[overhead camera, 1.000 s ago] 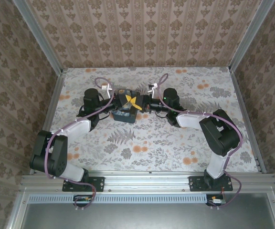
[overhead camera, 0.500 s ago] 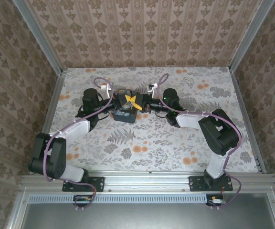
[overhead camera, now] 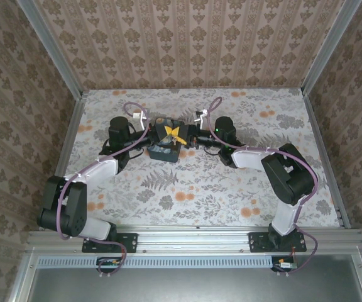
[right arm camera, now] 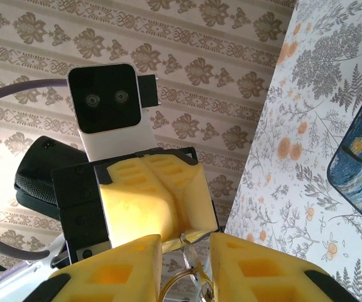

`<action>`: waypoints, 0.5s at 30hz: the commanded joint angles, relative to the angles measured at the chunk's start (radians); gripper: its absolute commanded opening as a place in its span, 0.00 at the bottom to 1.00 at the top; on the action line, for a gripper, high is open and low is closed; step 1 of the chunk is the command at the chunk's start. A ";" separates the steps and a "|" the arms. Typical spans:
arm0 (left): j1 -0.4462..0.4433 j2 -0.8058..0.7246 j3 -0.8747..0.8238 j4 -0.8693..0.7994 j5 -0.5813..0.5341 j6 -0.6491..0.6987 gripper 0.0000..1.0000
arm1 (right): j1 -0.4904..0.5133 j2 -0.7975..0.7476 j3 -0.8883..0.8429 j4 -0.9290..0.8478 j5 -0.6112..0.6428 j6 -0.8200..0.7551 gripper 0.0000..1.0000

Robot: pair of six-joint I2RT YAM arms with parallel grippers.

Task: Unlock the padlock with the key

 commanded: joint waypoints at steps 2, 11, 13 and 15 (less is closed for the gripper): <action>0.002 -0.018 0.003 0.045 0.020 0.001 0.00 | 0.010 0.024 0.008 0.065 -0.010 -0.012 0.23; 0.003 -0.022 0.002 0.051 0.023 -0.008 0.00 | 0.015 0.048 0.005 0.129 -0.034 0.013 0.17; 0.006 -0.022 -0.001 0.064 0.024 -0.019 0.00 | 0.016 0.054 0.001 0.141 -0.032 0.018 0.15; 0.013 -0.019 -0.007 0.093 0.023 -0.041 0.00 | 0.016 0.058 -0.003 0.164 -0.034 0.025 0.14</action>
